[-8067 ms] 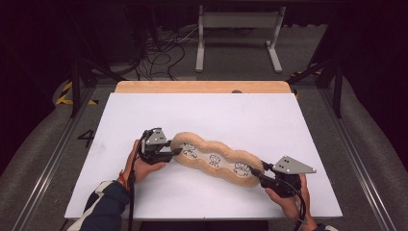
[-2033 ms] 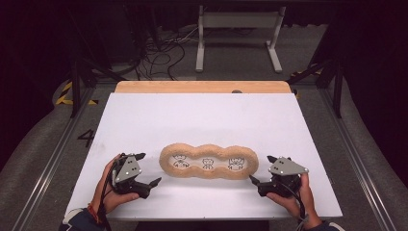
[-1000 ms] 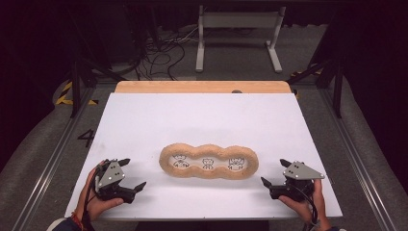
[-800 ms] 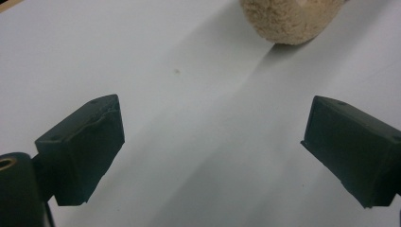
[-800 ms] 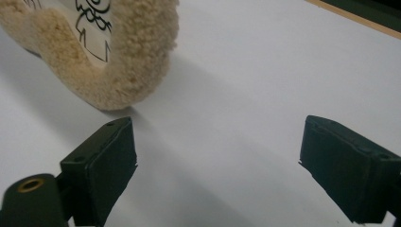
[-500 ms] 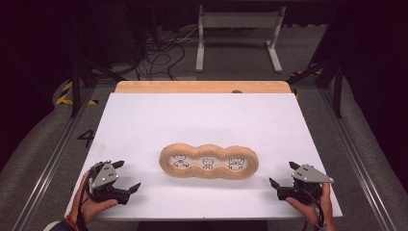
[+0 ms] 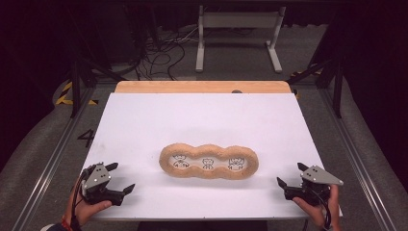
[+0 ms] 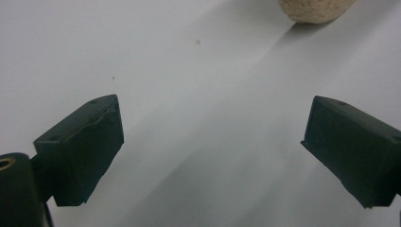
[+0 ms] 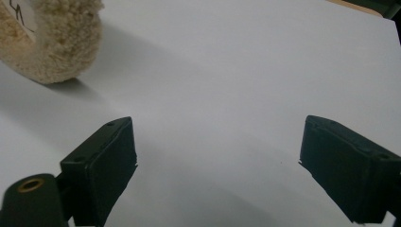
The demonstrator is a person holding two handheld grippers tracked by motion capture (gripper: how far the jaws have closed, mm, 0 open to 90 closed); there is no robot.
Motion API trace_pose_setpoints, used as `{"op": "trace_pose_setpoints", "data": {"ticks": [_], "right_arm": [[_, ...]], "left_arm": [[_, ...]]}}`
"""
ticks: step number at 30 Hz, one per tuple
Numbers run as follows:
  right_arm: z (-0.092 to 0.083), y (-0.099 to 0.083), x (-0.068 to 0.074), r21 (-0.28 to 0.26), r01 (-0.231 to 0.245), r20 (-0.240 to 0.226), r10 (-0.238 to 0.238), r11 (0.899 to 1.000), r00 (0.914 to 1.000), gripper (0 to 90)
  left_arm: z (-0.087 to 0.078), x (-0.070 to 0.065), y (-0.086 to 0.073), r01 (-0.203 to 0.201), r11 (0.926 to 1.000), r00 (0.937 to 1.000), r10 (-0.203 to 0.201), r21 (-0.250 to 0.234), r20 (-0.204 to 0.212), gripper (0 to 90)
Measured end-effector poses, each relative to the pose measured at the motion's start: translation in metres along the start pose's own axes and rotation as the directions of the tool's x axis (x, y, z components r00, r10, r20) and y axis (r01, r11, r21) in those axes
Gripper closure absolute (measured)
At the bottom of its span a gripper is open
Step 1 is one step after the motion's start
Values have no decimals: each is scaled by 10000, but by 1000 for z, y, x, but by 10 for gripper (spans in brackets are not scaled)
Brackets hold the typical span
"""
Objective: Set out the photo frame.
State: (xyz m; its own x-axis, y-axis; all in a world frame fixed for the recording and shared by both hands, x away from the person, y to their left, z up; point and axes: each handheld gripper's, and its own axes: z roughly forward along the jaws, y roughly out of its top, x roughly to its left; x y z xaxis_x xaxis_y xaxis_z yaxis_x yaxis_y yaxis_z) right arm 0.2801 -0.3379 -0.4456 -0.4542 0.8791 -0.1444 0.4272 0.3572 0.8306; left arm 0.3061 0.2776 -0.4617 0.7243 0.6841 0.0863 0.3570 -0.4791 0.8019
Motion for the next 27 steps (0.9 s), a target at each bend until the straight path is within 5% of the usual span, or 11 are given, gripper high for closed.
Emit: {"op": "trace_pose_setpoints", "data": {"ticks": [27], "right_arm": [[2, 0, 4, 64, 172, 4, -172, 9998, 9999, 117]], "left_arm": [[-2, -5, 1, -41, 9998, 9999, 43, -204, 128, 60]]}}
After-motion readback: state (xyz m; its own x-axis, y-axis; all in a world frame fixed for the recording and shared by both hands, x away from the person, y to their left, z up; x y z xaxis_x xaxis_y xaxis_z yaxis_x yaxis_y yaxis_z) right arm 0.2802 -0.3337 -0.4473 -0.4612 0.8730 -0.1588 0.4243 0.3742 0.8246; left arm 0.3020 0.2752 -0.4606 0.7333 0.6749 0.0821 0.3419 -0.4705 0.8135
